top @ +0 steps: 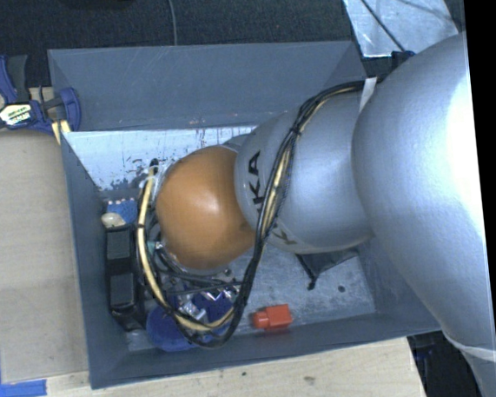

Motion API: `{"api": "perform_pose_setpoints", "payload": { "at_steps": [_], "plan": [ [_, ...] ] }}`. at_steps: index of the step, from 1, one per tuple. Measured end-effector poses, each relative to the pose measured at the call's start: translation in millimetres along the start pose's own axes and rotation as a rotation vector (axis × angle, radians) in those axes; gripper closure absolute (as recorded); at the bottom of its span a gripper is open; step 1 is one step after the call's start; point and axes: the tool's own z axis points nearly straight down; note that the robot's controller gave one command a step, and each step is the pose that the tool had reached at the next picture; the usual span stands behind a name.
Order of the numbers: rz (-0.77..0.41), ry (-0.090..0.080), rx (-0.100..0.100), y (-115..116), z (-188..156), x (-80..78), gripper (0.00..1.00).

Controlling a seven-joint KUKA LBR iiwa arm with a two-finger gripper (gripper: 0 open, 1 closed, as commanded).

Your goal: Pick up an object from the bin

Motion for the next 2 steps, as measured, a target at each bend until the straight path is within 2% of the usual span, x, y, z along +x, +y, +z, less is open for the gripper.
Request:
{"api": "perform_pose_setpoints", "payload": {
  "at_steps": [1,2],
  "plan": [
    [0.226,-0.005,-0.007,-25.6,-1.1,22.7,0.00],
    [0.052,-0.002,0.009,-20.3,25.1,4.8,0.00]
  ]
}}
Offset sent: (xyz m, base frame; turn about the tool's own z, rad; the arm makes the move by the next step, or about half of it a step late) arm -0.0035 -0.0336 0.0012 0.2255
